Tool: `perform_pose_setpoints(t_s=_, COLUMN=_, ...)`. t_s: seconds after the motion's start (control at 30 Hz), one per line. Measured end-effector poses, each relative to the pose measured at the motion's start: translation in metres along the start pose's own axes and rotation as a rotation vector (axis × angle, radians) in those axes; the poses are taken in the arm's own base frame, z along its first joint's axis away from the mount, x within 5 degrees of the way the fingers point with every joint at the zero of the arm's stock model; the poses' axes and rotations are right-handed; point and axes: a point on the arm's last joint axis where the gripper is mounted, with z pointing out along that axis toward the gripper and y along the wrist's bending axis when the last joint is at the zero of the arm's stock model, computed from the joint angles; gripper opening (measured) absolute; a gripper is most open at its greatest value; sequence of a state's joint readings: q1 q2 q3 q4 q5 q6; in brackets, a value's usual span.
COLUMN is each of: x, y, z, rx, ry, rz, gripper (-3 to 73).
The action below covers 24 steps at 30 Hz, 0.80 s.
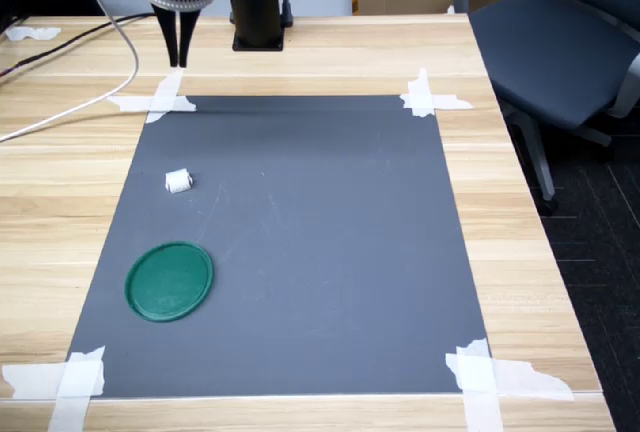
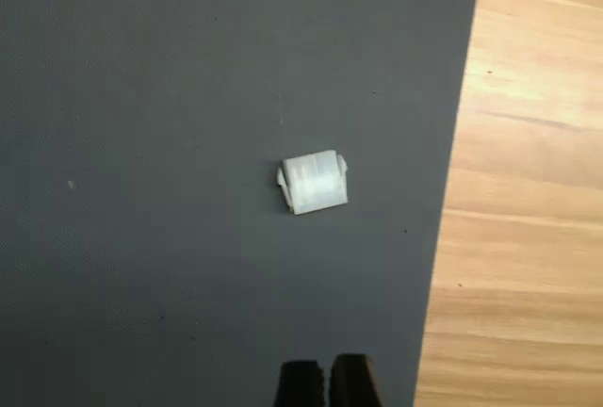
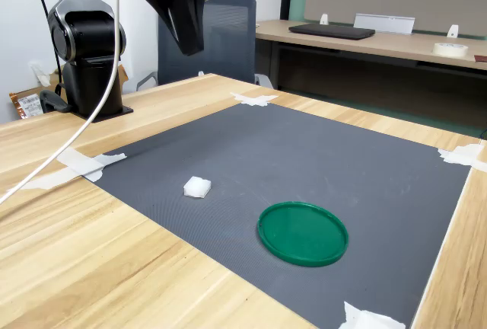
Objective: Grasp a white terminal and put it in the green lid.
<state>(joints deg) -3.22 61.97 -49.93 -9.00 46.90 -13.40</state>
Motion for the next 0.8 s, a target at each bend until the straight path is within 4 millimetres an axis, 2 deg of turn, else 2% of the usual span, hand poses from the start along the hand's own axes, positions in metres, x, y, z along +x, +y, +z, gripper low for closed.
perform_pose_setpoints(t_s=0.27, x=-0.005, y=-0.019, z=-0.002, rx=0.020, ry=0.040, rz=0.023, gripper=-2.8)
perform_pose_setpoints(t_s=0.53, x=-0.015, y=-0.019, z=-0.004, rx=-0.081, ry=0.089, rz=-0.037, gripper=-2.8)
perform_pose_setpoints(t_s=0.8, x=-0.035, y=-0.020, z=-0.018, rx=-0.148, ry=0.008, rz=-0.152, gripper=-2.8)
